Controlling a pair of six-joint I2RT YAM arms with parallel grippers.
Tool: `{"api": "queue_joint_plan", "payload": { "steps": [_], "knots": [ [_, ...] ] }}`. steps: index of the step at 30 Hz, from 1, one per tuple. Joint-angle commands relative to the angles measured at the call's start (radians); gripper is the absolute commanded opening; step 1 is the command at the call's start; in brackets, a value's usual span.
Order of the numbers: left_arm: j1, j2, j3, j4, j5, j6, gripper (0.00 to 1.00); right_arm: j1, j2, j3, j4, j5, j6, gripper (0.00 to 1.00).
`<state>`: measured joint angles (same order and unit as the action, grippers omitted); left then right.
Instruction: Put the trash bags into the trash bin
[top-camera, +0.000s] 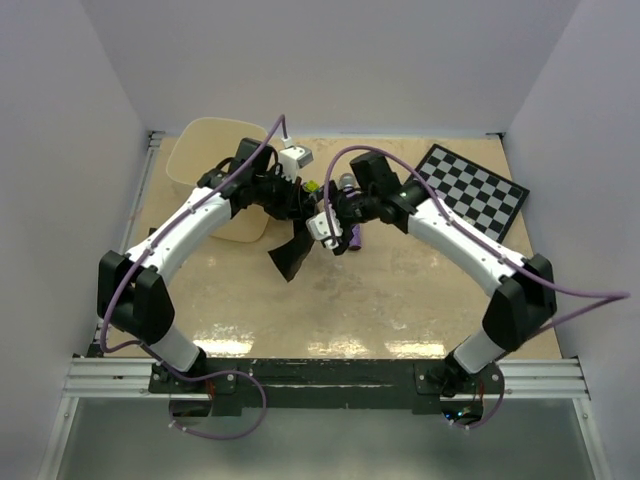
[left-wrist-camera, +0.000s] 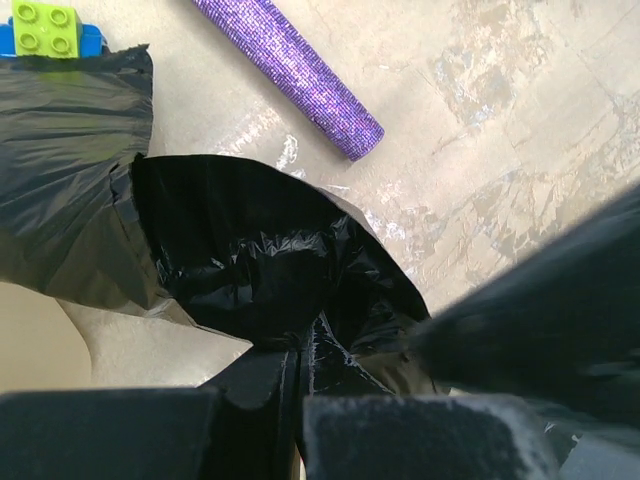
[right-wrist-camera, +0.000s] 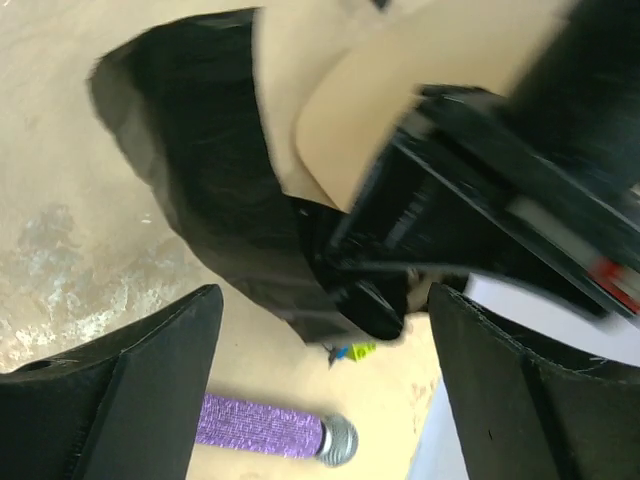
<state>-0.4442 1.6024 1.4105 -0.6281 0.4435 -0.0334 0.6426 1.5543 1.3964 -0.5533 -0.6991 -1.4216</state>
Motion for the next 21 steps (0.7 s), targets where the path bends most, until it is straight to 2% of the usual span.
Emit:
{"api": "queue_joint_plan", "payload": {
  "steps": [1,6,8,13,16,18,20,21],
  "knots": [
    [0.006,0.001,0.057,-0.002,-0.008,-0.011,0.00,0.038,0.085,0.122,-0.230,-0.019,-0.262,0.85],
    [0.006,0.004,0.064,0.002,-0.012,-0.011,0.00,0.092,0.144,0.130,-0.172,0.013,-0.260,0.80],
    [0.006,0.004,0.068,-0.001,-0.015,-0.005,0.00,0.107,0.177,0.145,-0.160,0.041,-0.240,0.74],
    [0.006,0.005,0.074,-0.001,-0.025,0.001,0.00,0.115,0.231,0.222,-0.198,0.033,-0.157,0.49],
    [0.006,0.011,0.076,0.001,-0.023,0.003,0.00,0.117,0.216,0.202,-0.146,0.045,-0.093,0.33],
    [0.006,0.019,0.082,0.004,-0.020,0.001,0.00,0.117,0.196,0.171,-0.117,0.068,-0.070,0.21],
    [0.007,0.028,0.091,0.004,-0.016,0.007,0.00,0.117,0.182,0.165,-0.106,0.082,-0.036,0.04],
    [0.006,0.030,0.094,0.008,-0.006,0.016,0.00,0.115,0.167,0.164,-0.094,0.085,-0.004,0.00]
  ]
}}
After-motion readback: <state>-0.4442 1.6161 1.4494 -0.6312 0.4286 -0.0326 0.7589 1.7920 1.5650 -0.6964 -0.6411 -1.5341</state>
